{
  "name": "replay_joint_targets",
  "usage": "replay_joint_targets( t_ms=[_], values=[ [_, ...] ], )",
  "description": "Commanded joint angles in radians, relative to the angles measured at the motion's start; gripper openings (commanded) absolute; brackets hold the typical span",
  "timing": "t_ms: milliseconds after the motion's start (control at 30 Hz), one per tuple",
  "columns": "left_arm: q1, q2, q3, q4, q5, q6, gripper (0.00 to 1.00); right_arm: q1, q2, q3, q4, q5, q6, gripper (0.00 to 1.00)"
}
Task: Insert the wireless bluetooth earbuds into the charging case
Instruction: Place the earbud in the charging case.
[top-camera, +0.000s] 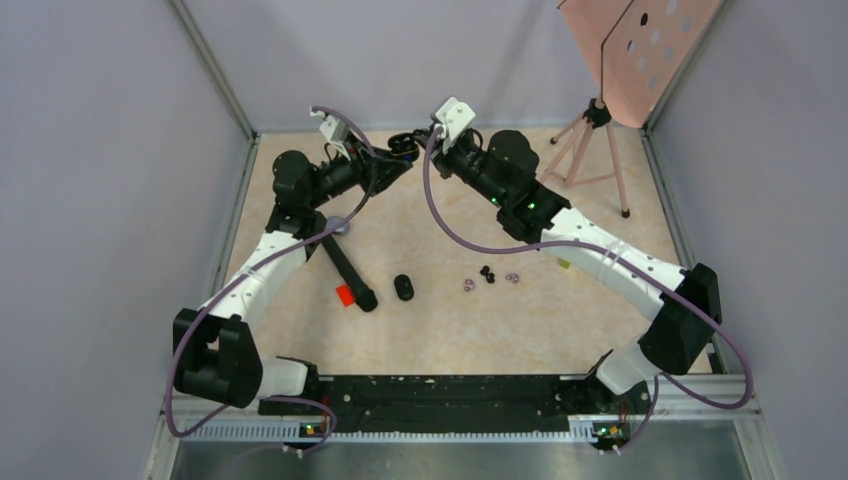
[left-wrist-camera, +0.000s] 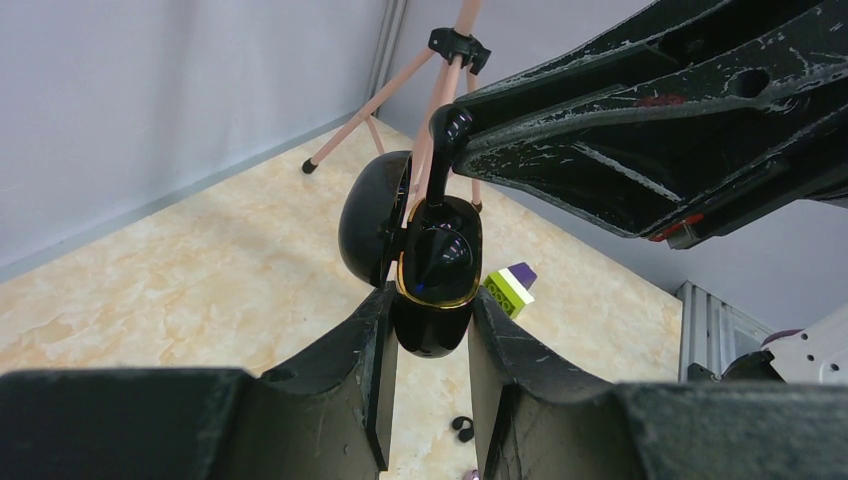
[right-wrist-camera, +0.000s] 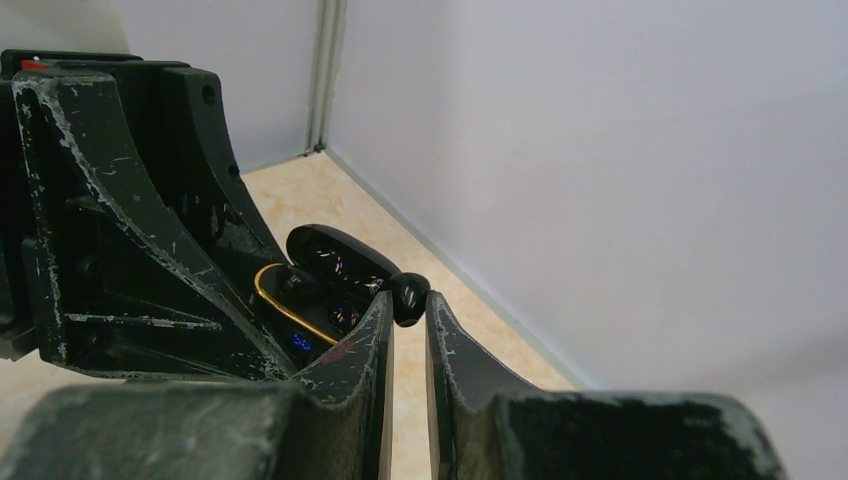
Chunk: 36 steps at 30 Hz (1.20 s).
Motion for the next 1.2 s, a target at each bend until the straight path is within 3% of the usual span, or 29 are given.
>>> replay_joint_targets(
  t_ms=[0,500,833,1167],
  values=[
    [0.002,-0.020,0.036,0.060,-0.016,0.004,0.00,0.015,-0.022,0.000,-0.008,-0.017,-0.007,0.00],
    [0.002,-0.018,0.041,0.064,-0.016,0.009,0.00,0.023,-0.008,0.005,-0.043,-0.038,-0.041,0.00],
    [0.006,-0.017,0.016,0.071,-0.005,0.068,0.00,-0.027,-0.014,0.122,-0.368,-0.237,0.011,0.35],
    [0.007,-0.021,-0.023,0.082,0.055,0.094,0.00,-0.144,0.046,0.310,-0.546,-0.377,0.168,0.57]
  ],
)
